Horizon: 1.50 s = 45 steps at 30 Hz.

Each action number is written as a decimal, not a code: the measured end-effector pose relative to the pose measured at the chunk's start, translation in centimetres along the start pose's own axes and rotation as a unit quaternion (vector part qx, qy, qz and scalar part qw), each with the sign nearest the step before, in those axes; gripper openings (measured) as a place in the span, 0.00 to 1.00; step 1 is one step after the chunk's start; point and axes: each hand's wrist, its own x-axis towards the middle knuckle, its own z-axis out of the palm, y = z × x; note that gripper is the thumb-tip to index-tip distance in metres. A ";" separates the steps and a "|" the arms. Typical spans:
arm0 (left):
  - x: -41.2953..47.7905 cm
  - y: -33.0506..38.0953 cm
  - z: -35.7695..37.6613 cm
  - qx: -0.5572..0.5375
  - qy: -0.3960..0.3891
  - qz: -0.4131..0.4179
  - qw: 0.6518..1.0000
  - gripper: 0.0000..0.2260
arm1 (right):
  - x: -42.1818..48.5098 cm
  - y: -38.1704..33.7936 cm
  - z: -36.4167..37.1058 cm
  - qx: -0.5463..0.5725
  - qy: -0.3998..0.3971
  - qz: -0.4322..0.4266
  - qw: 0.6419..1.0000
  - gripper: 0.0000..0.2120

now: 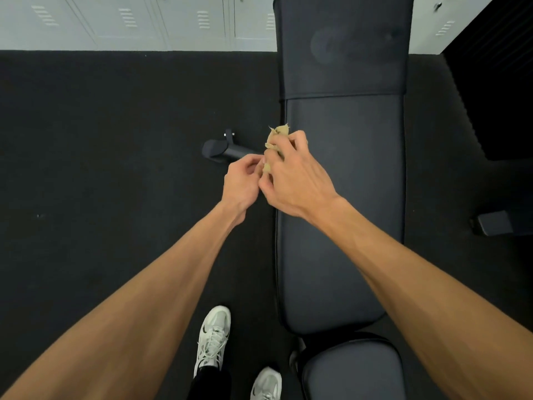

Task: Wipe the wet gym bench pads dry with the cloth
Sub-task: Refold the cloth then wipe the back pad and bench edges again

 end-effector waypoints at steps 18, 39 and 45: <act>-12.5 -10.4 2.0 -0.196 0.011 -0.061 0.979 0.19 | -13.4 -4.0 6.3 0.094 -0.037 -0.039 0.994 0.20; -22.5 -23.2 4.7 -0.171 0.040 -0.156 0.972 0.10 | -26.6 -7.3 11.3 0.197 -0.188 0.030 0.962 0.25; -25.2 -25.5 6.9 -0.176 0.093 -0.161 0.967 0.08 | -28.8 -6.5 12.0 0.201 -0.207 -0.012 0.957 0.22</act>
